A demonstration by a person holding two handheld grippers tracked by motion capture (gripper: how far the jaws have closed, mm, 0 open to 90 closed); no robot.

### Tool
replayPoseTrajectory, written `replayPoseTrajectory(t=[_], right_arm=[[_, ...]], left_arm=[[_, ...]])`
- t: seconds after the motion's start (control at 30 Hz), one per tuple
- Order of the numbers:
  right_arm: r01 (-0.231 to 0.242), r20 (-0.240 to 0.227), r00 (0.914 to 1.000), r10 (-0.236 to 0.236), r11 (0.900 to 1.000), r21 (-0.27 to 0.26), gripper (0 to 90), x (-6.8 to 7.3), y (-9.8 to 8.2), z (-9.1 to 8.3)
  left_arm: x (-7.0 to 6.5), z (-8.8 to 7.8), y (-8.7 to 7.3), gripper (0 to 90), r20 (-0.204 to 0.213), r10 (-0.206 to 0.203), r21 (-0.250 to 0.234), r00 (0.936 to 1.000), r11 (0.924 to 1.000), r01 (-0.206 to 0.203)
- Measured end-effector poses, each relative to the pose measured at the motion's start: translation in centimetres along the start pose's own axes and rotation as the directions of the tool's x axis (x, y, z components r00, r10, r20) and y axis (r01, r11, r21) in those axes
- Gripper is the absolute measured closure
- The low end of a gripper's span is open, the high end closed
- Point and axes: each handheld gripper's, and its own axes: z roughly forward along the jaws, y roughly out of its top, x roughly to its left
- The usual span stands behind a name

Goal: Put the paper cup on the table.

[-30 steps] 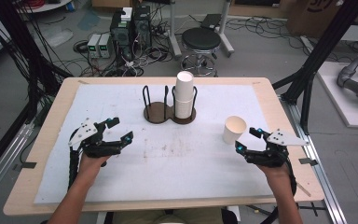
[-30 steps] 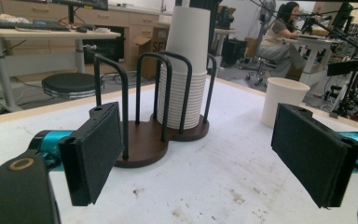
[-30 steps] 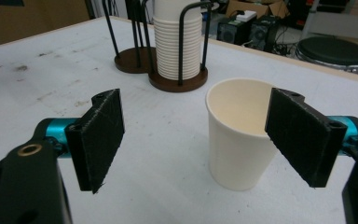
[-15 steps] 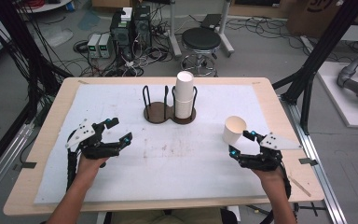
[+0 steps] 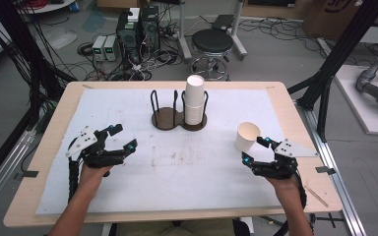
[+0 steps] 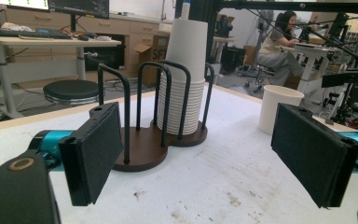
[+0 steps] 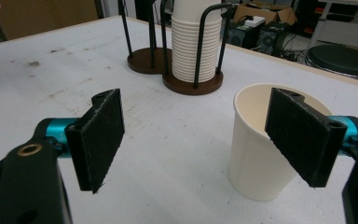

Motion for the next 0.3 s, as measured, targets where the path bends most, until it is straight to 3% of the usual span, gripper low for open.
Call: replayPoseTrajectory(t=[0.3], right_arm=[[0.004, 0.011, 0.9999, -0.004, 1.000, -0.007, 20.1, -0.10, 0.01, -0.13]], left_arm=[[0.06, 0.12, -0.05, 16.5, -0.004, 0.002, 0.004, 1.0000, 1.0000, -0.002]])
